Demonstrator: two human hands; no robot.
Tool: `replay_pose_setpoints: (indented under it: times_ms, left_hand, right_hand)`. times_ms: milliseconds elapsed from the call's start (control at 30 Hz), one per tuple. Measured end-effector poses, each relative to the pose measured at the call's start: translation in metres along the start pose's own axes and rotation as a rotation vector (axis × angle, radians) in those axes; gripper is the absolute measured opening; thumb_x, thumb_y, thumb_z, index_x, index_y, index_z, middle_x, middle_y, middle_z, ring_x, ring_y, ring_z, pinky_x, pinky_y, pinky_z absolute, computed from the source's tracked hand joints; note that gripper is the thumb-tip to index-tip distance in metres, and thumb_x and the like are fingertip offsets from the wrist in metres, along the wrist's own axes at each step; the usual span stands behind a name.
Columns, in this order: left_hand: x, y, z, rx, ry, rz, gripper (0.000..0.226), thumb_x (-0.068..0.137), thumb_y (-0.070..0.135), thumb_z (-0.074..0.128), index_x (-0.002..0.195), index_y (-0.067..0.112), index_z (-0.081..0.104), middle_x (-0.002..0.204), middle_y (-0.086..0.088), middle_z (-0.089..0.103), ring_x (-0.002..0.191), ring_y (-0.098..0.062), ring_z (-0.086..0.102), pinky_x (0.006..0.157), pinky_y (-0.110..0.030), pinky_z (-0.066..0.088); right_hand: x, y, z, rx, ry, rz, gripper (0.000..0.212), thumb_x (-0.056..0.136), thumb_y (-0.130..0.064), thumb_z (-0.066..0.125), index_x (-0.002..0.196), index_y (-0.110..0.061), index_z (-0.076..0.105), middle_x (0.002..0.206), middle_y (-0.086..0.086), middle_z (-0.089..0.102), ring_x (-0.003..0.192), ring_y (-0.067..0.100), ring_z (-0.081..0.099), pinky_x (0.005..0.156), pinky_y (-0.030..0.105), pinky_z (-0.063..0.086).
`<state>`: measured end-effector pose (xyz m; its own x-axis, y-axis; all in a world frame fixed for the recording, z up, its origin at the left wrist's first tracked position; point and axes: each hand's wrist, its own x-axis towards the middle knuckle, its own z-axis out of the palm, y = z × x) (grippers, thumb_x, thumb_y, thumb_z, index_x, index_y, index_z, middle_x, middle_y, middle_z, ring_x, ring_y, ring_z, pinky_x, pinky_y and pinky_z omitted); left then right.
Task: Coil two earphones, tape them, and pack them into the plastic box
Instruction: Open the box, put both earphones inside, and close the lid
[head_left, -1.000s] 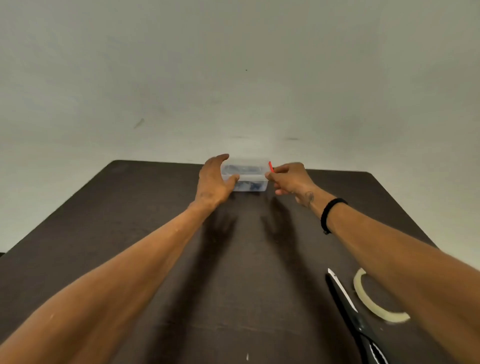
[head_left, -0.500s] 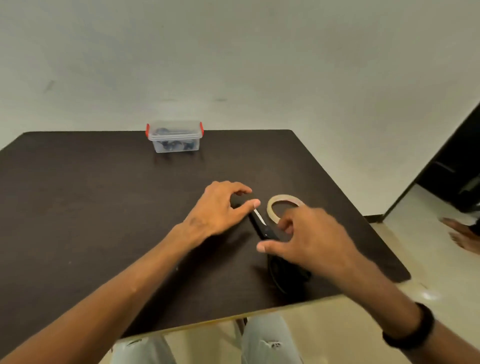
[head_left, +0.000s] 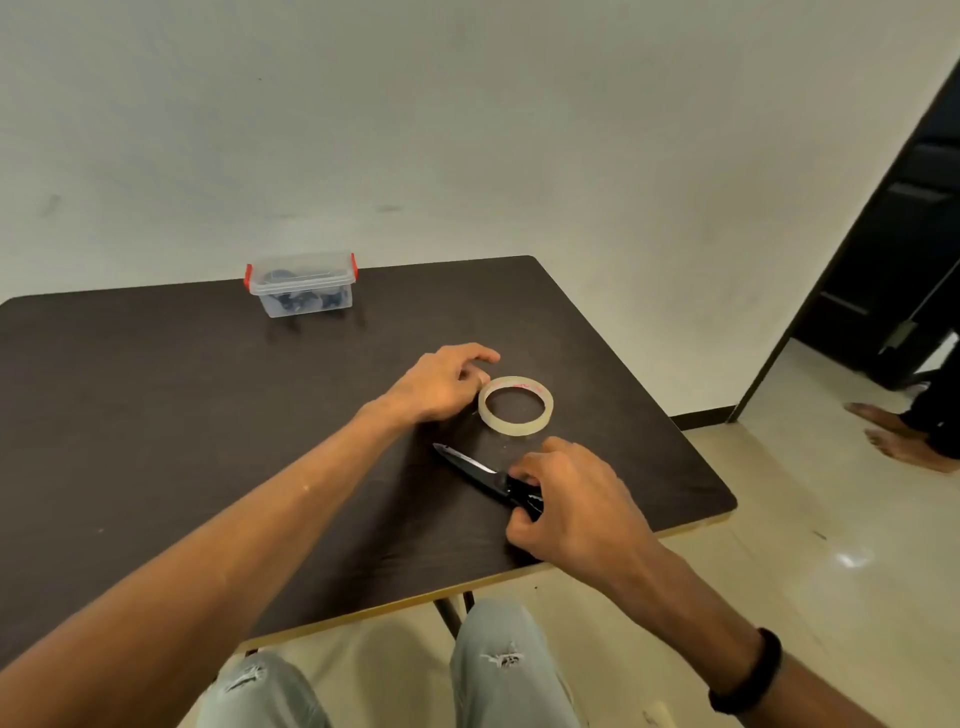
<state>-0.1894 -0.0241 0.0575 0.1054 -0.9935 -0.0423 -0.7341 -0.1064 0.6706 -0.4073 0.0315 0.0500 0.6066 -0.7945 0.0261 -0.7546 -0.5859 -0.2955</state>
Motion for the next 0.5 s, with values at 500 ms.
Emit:
replay_pose_setpoints:
  times_ms: [500]
  left_hand:
    - [-0.006,-0.019,0.007,-0.109,0.038,0.029,0.041,0.102,0.043,0.062,0.141,0.03,0.061,0.126,0.008,0.071,0.12,-0.011,0.064,0.114,-0.041,0.047]
  right_hand:
    - [0.009,0.078,-0.031,0.333,0.333,0.133,0.038,0.071,-0.023,0.088,0.108,-0.018,0.081,0.094,-0.007,0.073,0.082,0.002,0.067,0.07,0.007,0.05]
